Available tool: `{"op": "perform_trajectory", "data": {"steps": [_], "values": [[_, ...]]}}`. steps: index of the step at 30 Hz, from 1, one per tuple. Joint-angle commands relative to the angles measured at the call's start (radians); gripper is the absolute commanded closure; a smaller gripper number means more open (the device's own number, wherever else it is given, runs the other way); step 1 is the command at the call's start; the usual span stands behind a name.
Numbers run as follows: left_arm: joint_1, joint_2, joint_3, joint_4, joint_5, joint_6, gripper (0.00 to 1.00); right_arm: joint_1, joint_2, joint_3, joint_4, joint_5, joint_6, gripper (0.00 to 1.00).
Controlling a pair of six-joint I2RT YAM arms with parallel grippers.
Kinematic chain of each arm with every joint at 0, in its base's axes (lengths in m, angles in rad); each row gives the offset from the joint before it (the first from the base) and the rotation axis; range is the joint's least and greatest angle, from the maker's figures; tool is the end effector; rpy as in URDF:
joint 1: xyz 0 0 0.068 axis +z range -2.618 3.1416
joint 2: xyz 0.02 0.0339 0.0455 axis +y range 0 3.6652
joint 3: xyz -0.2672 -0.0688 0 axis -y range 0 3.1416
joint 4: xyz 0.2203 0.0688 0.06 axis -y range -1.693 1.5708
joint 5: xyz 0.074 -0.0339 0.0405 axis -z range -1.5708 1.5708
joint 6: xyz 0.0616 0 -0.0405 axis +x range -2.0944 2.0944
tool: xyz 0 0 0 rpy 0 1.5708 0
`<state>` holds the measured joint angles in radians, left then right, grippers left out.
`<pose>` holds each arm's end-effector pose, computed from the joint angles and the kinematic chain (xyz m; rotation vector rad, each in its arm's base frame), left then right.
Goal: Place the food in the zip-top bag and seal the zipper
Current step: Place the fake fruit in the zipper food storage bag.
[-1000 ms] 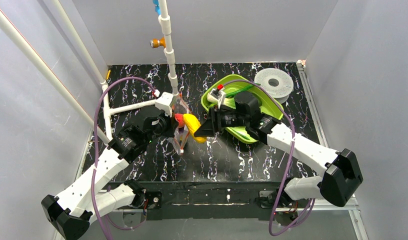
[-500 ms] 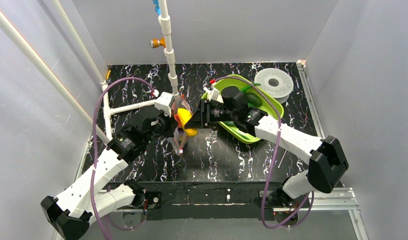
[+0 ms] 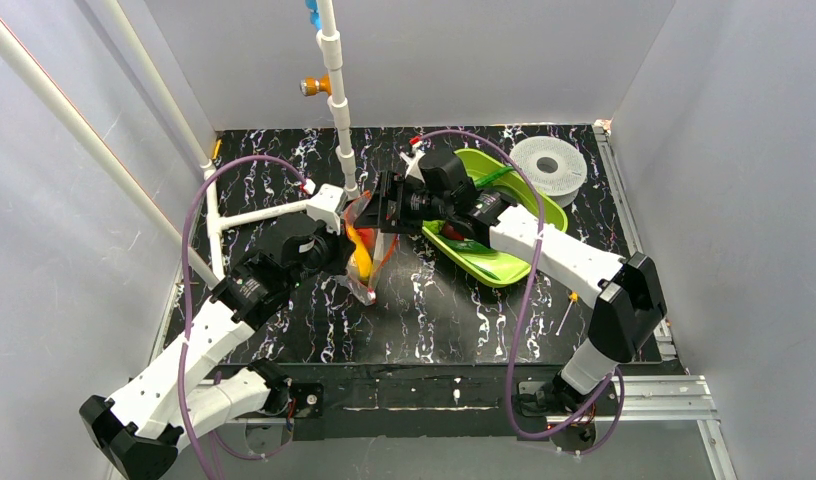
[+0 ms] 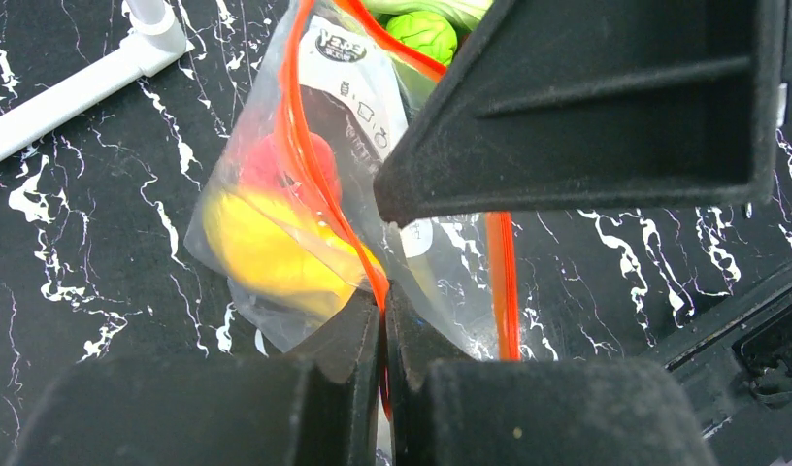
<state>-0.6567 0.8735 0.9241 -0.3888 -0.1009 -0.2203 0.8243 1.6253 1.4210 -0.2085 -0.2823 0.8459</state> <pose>0.1567 -0.1129 0.3445 0.3517 1.9063 -0.4940 0.2485 0.2938 0.3409 -0.1827 2.2282 1.2912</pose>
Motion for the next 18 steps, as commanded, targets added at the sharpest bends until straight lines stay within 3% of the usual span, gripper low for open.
{"op": "perform_trajectory", "data": {"steps": [1, 13, 18], "values": [[-0.003, -0.021, -0.001, 0.019, -0.003, -0.001, 1.00, 0.012, -0.050, 0.008, -0.058, 0.061, -0.065, 0.14], [-0.003, -0.015, -0.003, 0.020, -0.012, -0.001, 1.00, 0.013, -0.225, -0.147, -0.125, 0.171, -0.159, 0.20], [-0.002, -0.015, -0.005, 0.021, -0.016, -0.002, 1.00, -0.006, -0.280, -0.182, -0.253, 0.382, -0.249, 0.17]]}}
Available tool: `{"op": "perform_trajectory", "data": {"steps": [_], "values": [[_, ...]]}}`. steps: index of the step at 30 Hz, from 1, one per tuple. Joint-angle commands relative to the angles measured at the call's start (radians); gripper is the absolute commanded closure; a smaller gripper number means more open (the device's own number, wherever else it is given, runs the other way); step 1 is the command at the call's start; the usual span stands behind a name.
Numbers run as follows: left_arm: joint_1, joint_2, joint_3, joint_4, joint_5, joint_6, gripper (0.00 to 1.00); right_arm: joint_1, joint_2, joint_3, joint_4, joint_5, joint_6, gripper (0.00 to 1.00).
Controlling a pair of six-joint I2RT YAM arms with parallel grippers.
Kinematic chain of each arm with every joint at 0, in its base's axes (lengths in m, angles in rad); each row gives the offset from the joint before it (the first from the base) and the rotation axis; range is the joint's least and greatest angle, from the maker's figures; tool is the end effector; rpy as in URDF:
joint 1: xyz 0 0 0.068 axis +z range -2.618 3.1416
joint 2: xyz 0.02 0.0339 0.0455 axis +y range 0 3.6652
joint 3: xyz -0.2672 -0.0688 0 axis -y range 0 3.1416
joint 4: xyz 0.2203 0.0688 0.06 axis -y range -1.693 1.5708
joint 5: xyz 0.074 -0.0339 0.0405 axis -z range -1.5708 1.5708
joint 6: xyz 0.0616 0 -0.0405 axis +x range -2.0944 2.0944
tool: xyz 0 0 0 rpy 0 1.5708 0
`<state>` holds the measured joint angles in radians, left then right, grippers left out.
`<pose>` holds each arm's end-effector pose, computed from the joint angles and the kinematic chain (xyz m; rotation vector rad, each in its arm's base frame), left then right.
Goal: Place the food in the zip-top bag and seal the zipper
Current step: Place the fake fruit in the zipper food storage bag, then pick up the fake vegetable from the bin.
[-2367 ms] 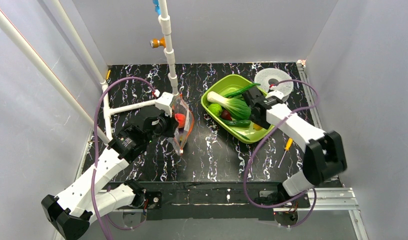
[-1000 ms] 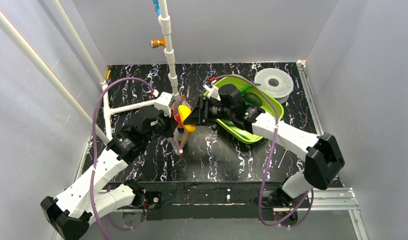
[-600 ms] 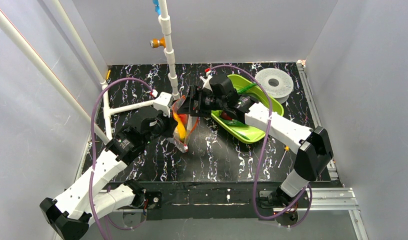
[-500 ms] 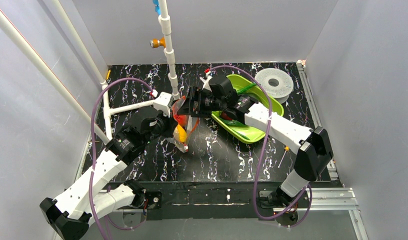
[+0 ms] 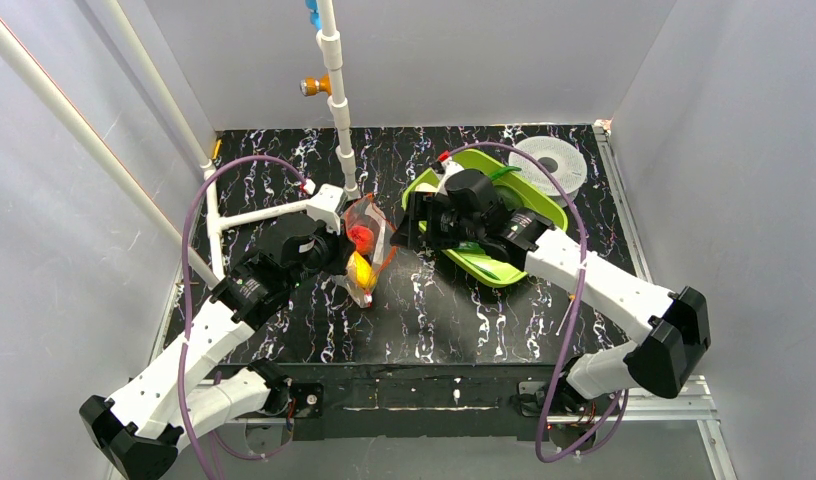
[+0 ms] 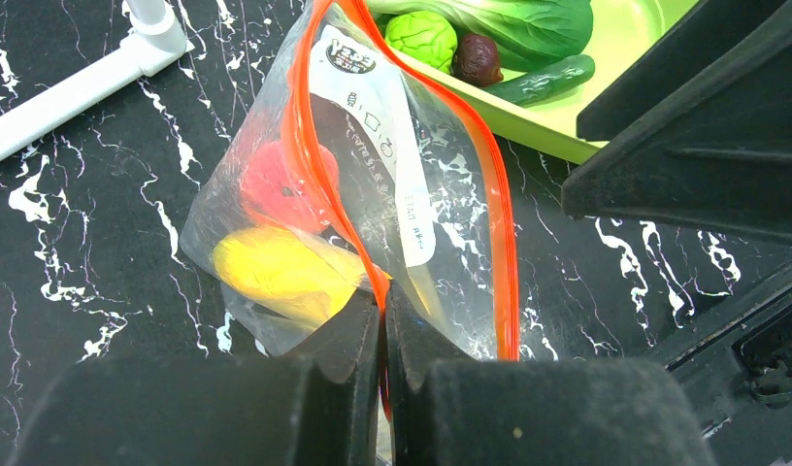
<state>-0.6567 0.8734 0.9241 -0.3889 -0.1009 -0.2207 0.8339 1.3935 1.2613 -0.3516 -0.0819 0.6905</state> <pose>0.1566 -0.1129 0.3445 0.3513 1.9064 -0.4943 0.2106 0.2396 0.3440 -0.2134 2.2060 0.9901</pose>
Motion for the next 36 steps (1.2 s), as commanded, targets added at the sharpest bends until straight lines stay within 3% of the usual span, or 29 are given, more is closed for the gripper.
{"op": "perform_trajectory", "data": {"steps": [1, 5, 8, 10, 14, 18, 21, 36], "values": [[-0.002, -0.015, -0.005, 0.021, -0.017, -0.001, 1.00, -0.023, -0.054, -0.024, -0.138, 0.221, -0.107, 0.15], [-0.003, -0.011, -0.003, 0.019, -0.012, -0.002, 1.00, -0.072, -0.058, -0.037, -0.240, 0.387, -0.184, 0.10], [-0.002, -0.009, -0.004, 0.020, -0.017, -0.002, 1.00, -0.169, -0.037, -0.027, -0.375, 0.525, -0.056, 0.03], [-0.002, -0.007, -0.002, 0.018, -0.011, -0.002, 1.00, -0.290, -0.027, -0.050, -0.412, 0.431, 0.056, 0.03], [-0.002, -0.006, -0.003, 0.020, -0.007, -0.003, 1.00, -0.435, -0.025, -0.159, -0.302, 0.204, 0.235, 0.08], [-0.003, 0.004, -0.001, 0.016, -0.009, -0.002, 1.00, -0.441, -0.019, -0.223, -0.213, 0.214, 0.377, 0.07], [-0.003, 0.006, -0.002, 0.017, -0.012, -0.002, 1.00, -0.441, 0.027, -0.209, -0.269, 0.297, 0.507, 0.07], [-0.003, 0.008, 0.000, 0.016, 0.002, -0.003, 1.00, -0.474, 0.330, -0.067, -0.230, 0.366, 0.595, 0.15]]}}
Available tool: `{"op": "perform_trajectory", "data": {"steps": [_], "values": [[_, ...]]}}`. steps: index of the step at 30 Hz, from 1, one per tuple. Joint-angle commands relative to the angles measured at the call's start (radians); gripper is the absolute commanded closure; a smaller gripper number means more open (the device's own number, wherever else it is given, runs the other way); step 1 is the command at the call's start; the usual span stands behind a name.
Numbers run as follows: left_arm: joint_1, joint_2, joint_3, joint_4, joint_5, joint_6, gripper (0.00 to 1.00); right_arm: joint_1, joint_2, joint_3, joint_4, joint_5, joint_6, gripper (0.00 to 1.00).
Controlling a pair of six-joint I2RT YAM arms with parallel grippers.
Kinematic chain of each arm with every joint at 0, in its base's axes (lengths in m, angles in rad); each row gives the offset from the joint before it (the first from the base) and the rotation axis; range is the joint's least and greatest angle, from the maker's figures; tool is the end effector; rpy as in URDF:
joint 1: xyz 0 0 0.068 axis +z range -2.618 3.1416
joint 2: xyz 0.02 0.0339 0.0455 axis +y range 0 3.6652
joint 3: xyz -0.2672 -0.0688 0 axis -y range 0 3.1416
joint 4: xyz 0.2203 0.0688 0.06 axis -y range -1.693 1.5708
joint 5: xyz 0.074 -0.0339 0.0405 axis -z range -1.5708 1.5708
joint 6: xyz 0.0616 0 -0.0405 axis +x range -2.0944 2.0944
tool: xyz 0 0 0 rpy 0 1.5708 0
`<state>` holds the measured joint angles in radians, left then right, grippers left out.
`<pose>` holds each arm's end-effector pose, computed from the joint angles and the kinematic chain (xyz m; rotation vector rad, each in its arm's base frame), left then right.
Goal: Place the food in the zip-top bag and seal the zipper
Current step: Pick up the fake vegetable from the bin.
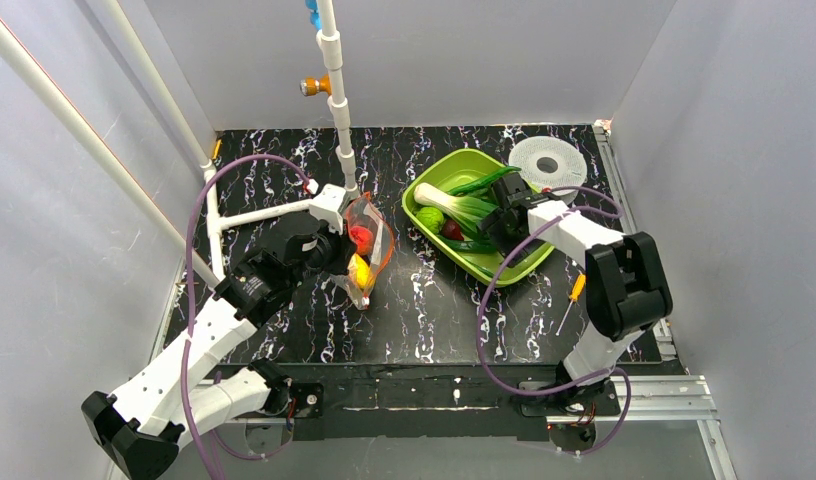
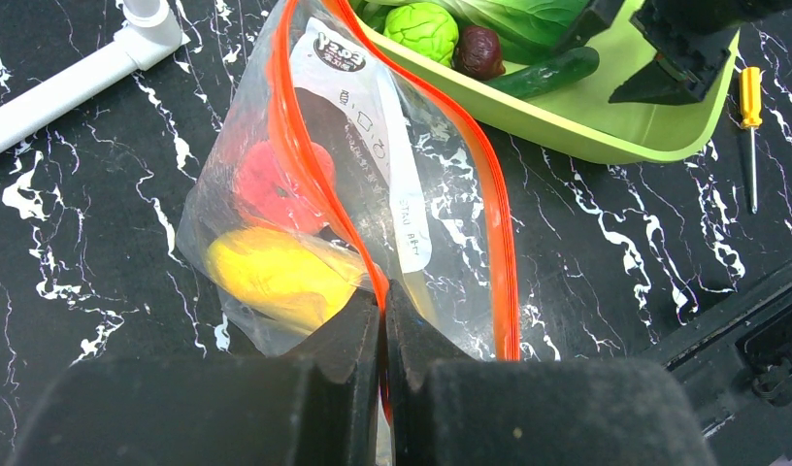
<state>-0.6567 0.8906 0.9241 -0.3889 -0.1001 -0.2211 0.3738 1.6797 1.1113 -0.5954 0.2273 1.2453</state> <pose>0.1597 -0.1154 0.3415 0.3558 1.9229 -0.4890 0.3030 0.1039 0.1880 1.1941 2.4143 0.1903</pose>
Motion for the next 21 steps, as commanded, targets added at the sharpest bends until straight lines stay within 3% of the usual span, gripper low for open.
{"op": "perform_trajectory", "data": {"steps": [1, 5, 14, 21], "values": [[-0.003, -0.010, 0.001, 0.016, 0.002, -0.002, 1.00, -0.017, 0.059, 0.094, 0.007, 0.066, 0.043, 0.15], [-0.003, -0.012, 0.001, 0.016, 0.001, -0.002, 1.00, -0.024, 0.109, 0.114, -0.017, 0.083, 0.042, 0.26], [-0.003, -0.003, 0.000, 0.015, 0.004, -0.003, 1.00, -0.031, 0.055, 0.031, 0.002, 0.058, 0.037, 0.77], [-0.003, 0.000, 0.001, 0.015, 0.003, -0.003, 1.00, -0.050, -0.221, -0.041, -0.023, 0.163, 0.014, 0.89]]}}
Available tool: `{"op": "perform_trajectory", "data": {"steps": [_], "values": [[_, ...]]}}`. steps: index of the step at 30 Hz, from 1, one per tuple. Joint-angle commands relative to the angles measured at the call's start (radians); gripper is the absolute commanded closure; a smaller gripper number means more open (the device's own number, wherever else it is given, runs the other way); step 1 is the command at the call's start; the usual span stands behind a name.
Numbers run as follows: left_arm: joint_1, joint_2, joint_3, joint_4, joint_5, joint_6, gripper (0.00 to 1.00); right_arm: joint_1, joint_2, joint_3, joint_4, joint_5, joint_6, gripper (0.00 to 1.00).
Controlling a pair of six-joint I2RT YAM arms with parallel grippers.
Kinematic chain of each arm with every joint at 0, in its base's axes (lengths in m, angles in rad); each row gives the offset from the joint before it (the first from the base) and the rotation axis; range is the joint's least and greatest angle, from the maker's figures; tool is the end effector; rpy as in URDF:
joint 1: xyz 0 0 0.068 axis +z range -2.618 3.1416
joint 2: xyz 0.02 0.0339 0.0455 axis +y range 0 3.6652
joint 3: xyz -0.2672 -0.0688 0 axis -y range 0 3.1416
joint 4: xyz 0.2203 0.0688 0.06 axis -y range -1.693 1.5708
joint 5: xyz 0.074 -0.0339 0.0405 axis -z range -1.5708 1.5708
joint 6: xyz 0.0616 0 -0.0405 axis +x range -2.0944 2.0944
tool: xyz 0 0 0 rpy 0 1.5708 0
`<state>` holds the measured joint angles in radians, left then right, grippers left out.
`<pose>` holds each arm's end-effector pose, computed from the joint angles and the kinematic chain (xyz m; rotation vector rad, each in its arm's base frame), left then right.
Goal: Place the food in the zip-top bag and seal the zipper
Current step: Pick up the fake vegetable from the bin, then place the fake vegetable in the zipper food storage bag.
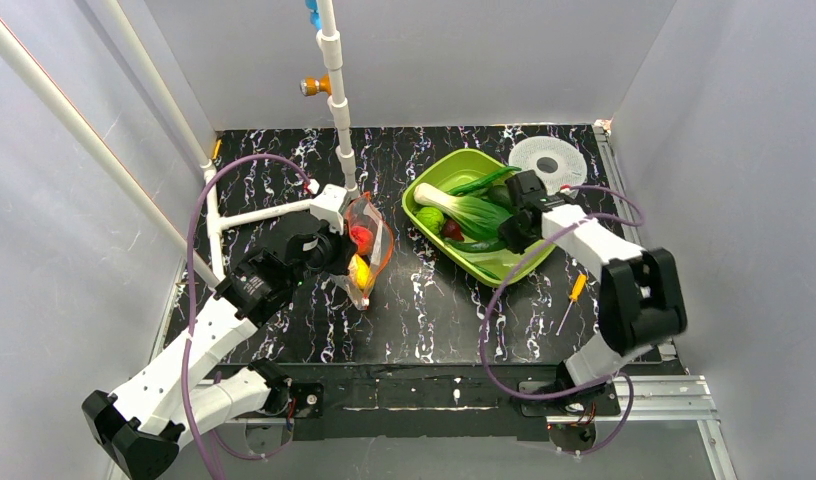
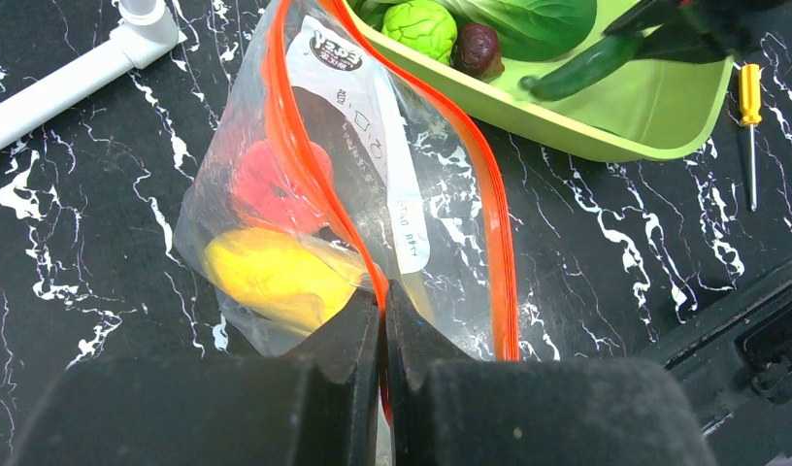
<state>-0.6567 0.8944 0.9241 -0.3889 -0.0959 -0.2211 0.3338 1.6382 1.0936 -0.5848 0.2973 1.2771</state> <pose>0.1603 -0.1161 0.3408 0.3597 1.9266 -0.4915 0.3029 0.0859 0.1971 1.2696 2.2954 0.1522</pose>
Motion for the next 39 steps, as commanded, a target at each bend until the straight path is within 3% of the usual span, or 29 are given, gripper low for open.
{"op": "perform_trajectory", "data": {"steps": [1, 5, 8, 12, 15, 16, 18, 23, 26, 32, 37, 39], "values": [[-0.002, -0.004, 0.001, 0.015, -0.001, -0.003, 1.00, -0.012, -0.226, -0.037, -0.033, 0.124, -0.024, 0.90], [-0.003, -0.007, 0.001, 0.015, -0.002, -0.003, 1.00, -0.016, -0.386, -0.112, 0.020, 0.216, -0.100, 0.92], [-0.002, -0.010, 0.001, 0.015, -0.001, -0.003, 1.00, -0.016, -0.483, -0.192, 0.144, 0.159, -0.272, 0.96], [-0.002, -0.011, 0.002, 0.015, 0.002, -0.004, 1.00, -0.017, -0.571, -0.279, 0.338, -0.143, -0.525, 0.99], [-0.003, -0.012, 0.002, 0.015, 0.005, -0.005, 1.00, -0.007, -0.618, -0.345, 0.531, -0.409, -0.598, 0.99], [-0.003, -0.011, 0.002, 0.016, 0.005, -0.004, 1.00, 0.016, -0.632, -0.351, 0.570, -0.430, -0.608, 0.99], [-0.003, -0.011, 0.000, 0.017, 0.006, -0.004, 1.00, 0.084, -0.654, -0.340, 0.607, -0.393, -0.619, 0.99], [-0.002, -0.017, 0.000, 0.018, 0.000, -0.004, 1.00, 0.389, -0.665, -0.227, 0.652, -0.025, -0.711, 0.99], [-0.002, -0.030, -0.005, 0.022, -0.008, -0.005, 1.00, 0.523, -0.648, -0.204, 0.780, 0.136, -0.809, 0.99], [-0.002, -0.050, -0.010, 0.030, -0.012, -0.006, 1.00, 0.743, -0.460, -0.066, 1.033, 0.360, -1.160, 0.99], [-0.002, -0.066, -0.010, 0.029, -0.016, -0.008, 1.00, 0.869, -0.302, -0.026, 1.431, 0.439, -1.545, 0.99], [-0.002, -0.076, -0.012, 0.031, -0.020, -0.009, 1.00, 0.901, -0.231, 0.015, 1.515, 0.449, -1.653, 0.99]]}}
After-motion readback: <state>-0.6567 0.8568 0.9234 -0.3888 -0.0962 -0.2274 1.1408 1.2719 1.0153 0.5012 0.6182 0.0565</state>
